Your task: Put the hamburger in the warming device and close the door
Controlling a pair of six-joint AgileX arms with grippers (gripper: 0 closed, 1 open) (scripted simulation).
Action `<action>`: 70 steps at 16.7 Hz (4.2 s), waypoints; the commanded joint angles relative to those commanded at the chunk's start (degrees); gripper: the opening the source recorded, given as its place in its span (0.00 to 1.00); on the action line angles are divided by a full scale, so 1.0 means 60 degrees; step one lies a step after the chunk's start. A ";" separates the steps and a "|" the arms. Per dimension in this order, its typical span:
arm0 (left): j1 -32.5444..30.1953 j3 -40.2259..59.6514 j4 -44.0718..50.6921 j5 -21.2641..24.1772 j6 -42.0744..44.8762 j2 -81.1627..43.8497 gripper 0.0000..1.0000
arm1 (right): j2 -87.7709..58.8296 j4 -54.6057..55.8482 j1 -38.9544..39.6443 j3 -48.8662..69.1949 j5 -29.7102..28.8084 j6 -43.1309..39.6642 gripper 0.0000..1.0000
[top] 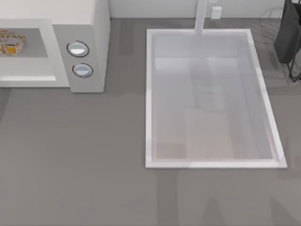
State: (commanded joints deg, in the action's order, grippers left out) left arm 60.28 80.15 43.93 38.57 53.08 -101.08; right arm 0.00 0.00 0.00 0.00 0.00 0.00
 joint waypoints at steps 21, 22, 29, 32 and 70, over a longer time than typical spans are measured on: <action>-0.0198 -0.2912 -0.3834 -0.0094 -0.0199 -0.0741 0.00 | 0.0000 0.0000 0.0000 0.0000 0.0000 0.0000 1.00; -0.0352 -0.3234 -0.3992 -0.0175 -0.0360 -0.0464 0.00 | 0.0000 0.0000 0.0000 0.0000 0.0000 0.0000 1.00; -0.1569 -0.6057 -0.5306 -0.0747 -0.1677 0.1716 0.00 | 0.0000 0.0000 0.0000 0.0000 0.0000 0.0000 1.00; -0.1656 -0.6209 -0.5410 -0.0783 -0.1774 0.1868 0.00 | 0.0000 0.0000 0.0000 0.0000 0.0000 0.0000 1.00; -0.9351 -0.9781 -0.6769 -0.5710 -0.8254 0.6335 0.00 | 0.0000 0.0000 0.0000 0.0000 0.0000 0.0000 1.00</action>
State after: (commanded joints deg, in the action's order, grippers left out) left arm 4.17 21.47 3.32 4.30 3.56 -63.08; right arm 0.00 0.00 0.00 0.00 0.00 0.00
